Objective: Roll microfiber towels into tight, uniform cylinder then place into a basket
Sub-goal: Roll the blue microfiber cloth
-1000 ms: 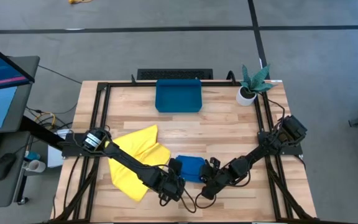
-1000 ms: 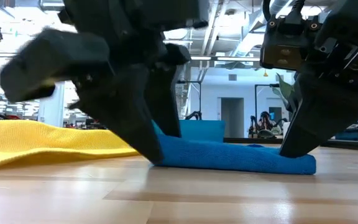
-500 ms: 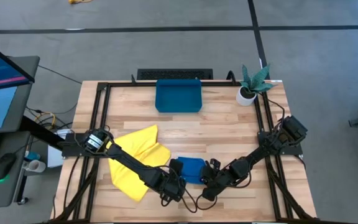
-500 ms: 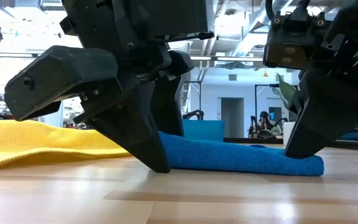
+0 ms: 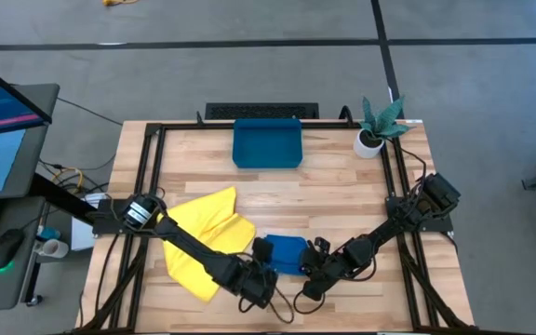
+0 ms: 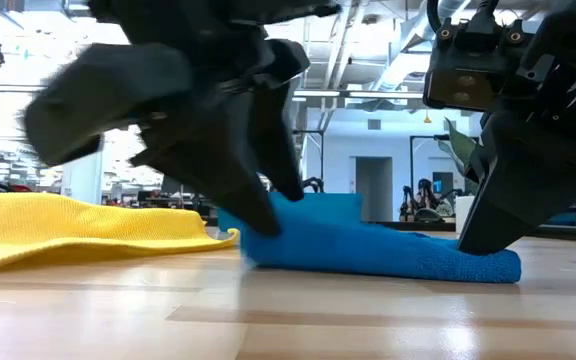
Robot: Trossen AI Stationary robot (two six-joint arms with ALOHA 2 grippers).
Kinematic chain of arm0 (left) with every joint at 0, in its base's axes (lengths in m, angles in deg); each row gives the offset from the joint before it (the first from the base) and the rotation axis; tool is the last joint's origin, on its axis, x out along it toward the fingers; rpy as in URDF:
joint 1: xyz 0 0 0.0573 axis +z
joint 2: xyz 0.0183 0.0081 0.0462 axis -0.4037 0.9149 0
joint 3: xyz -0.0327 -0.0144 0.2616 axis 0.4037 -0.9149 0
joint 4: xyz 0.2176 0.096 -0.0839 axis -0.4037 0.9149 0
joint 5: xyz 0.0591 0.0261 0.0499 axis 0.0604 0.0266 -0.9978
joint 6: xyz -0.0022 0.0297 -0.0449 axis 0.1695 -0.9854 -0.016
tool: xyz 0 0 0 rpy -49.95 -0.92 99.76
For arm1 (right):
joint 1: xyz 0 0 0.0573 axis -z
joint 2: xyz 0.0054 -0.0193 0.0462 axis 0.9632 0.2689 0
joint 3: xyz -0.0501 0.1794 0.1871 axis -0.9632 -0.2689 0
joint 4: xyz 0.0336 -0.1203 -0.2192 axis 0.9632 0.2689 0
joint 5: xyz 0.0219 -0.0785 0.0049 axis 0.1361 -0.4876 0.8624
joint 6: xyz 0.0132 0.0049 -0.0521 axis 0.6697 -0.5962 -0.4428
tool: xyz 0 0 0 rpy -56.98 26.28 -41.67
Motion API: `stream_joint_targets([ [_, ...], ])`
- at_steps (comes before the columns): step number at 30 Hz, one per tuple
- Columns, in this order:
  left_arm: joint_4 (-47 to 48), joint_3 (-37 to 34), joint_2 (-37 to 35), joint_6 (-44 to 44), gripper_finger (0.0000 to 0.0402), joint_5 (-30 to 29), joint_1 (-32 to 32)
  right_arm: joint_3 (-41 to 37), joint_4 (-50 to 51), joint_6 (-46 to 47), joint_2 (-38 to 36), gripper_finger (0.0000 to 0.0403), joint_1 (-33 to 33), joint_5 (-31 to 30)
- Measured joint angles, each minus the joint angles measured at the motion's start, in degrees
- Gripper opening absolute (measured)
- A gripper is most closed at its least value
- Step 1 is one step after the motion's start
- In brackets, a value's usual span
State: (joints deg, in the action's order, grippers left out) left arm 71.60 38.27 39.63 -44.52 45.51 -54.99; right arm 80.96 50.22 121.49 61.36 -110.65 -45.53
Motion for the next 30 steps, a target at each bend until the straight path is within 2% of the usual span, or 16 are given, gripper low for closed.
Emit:
stream_joint_targets([
  [9,-0.38,-0.08,0.05,0.39,0.0206,-4.01,-2.73,-0.02,-0.09,-0.02,0.00,0.0019,0.00,-0.01],
  [15,-4.41,-2.56,0.05,0.08,0.0206,2.19,-1.29,-0.02,-0.13,0.00,0.00,0.0018,0.00,0.00],
  [23,-7.79,-5.01,0.05,0.49,0.0205,4.45,0.64,-0.02,-0.15,-0.02,0.00,0.0018,0.00,0.00],
  [26,-9.36,-5.92,-0.14,0.50,0.0190,5.16,0.70,-0.02,-0.15,-0.02,0.00,0.0017,0.00,0.00],
  [30,-9.57,-6.00,-0.12,0.85,0.0145,5.35,0.64,-0.02,-0.15,-0.02,0.00,0.0020,0.00,0.00],
])
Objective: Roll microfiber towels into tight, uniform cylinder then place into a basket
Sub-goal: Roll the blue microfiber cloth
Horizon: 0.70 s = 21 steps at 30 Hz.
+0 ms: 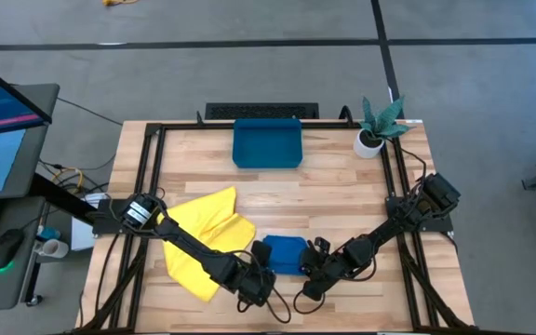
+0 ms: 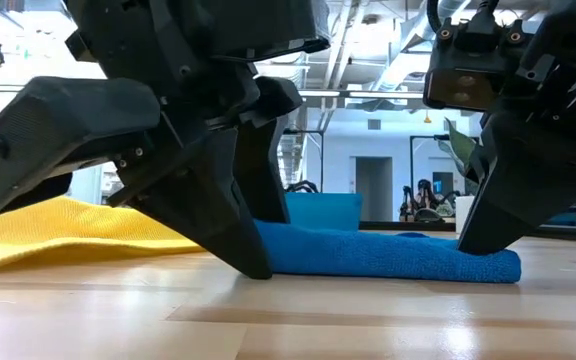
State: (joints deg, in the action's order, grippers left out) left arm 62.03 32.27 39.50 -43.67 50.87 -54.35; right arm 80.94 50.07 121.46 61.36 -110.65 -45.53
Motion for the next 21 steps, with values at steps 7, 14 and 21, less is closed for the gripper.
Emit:
stream_joint_targets([
  [7,-0.28,-0.02,0.15,4.68,0.0047,0.70,0.34,0.02,-0.42,2.52,-0.04,0.0017,0.04,2.14],
  [14,-0.89,0.05,0.15,13.21,0.0015,5.70,1.84,-0.06,-6.70,9.28,0.11,0.0023,-0.08,13.35],
  [21,-2.07,0.15,-0.04,16.29,0.0015,14.42,3.91,-0.11,-8.37,9.49,0.22,0.0029,-0.70,15.52],
])
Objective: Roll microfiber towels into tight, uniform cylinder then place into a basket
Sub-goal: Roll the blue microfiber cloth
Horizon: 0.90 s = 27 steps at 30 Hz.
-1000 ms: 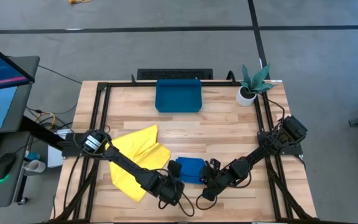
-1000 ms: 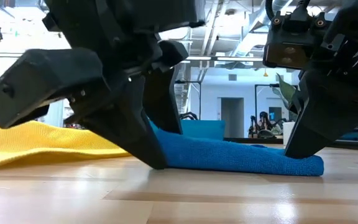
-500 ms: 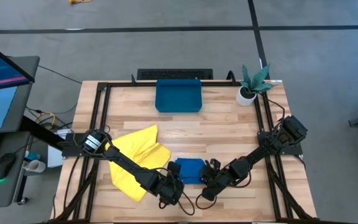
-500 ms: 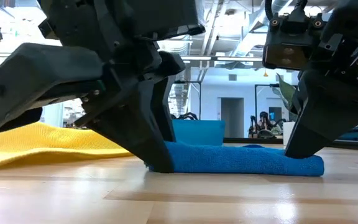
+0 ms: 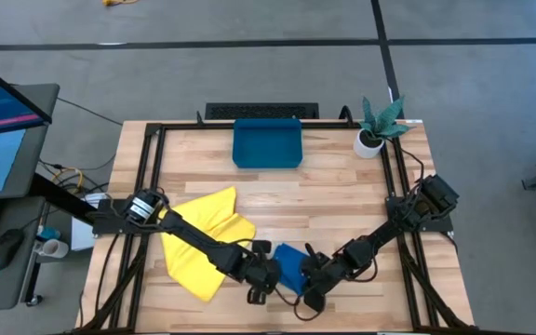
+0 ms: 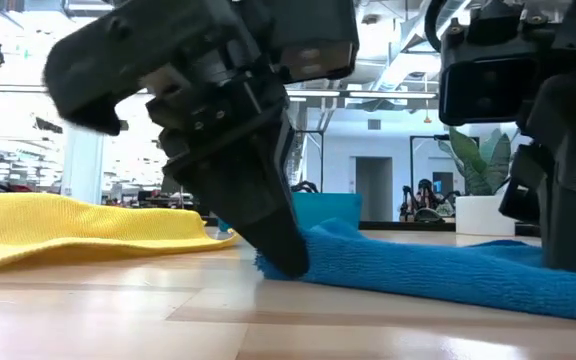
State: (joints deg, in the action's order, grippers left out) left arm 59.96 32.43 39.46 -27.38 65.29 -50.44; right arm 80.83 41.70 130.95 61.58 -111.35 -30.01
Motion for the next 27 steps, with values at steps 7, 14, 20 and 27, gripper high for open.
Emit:
stream_joint_targets([
  [7,-0.72,-0.02,-0.04,3.31,0.0008,6.12,2.11,0.05,-0.26,-0.01,-0.09,0.0083,-0.08,0.69],
  [14,-0.99,-0.04,-0.02,6.19,0.0014,10.67,3.84,-0.15,3.90,-2.46,-4.03,0.0101,-0.35,2.05],
  [20,-1.23,-0.11,0.03,9.87,0.0015,15.41,5.50,-0.11,13.16,-8.25,-11.78,0.0095,-5.14,-10.23],
  [27,-3.25,-0.26,0.33,12.94,0.0015,24.79,8.17,0.04,12.12,-24.49,-12.18,0.0095,-12.00,-25.02],
])
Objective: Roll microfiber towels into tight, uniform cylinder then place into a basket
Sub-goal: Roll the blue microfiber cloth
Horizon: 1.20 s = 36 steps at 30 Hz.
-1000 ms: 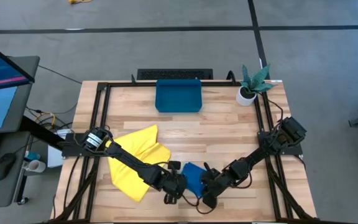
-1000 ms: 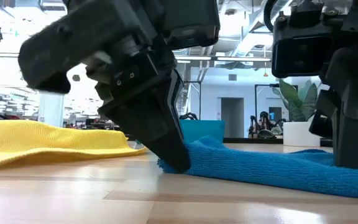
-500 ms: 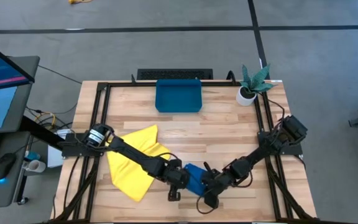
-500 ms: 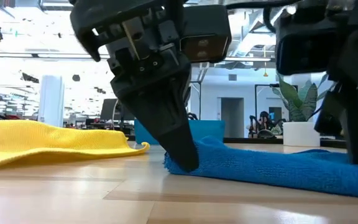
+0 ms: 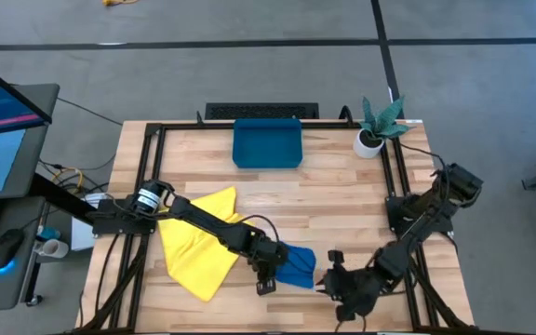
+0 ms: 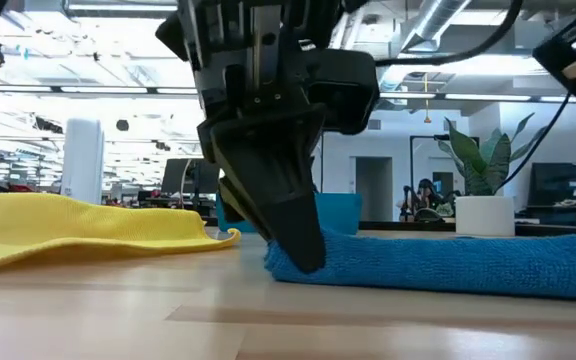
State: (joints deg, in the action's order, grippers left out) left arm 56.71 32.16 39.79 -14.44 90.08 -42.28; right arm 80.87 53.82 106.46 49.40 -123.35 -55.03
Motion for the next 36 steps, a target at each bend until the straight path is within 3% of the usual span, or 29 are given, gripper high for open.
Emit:
stream_joint_targets([
  [7,-0.15,-0.09,0.13,2.09,0.0015,7.46,2.20,-0.02,-3.55,-6.38,4.96,0.0095,-0.54,-1.03],
  [15,0.58,-0.09,0.13,2.48,0.0016,8.08,3.07,0.04,-4.53,-9.65,7.06,0.0095,0.50,-0.93],
  [19,0.57,-0.07,0.11,2.96,0.0016,7.96,3.07,0.07,-5.24,-9.70,7.04,0.0099,1.97,3.49],
  [30,0.23,0.00,0.01,4.67,0.0016,7.82,3.07,0.05,-8.47,-21.58,8.00,0.0193,2.89,4.96],
  [36,0.26,0.00,-0.07,5.26,0.0016,7.67,3.11,0.07,-8.67,-21.80,8.00,0.0204,3.84,3.64],
])
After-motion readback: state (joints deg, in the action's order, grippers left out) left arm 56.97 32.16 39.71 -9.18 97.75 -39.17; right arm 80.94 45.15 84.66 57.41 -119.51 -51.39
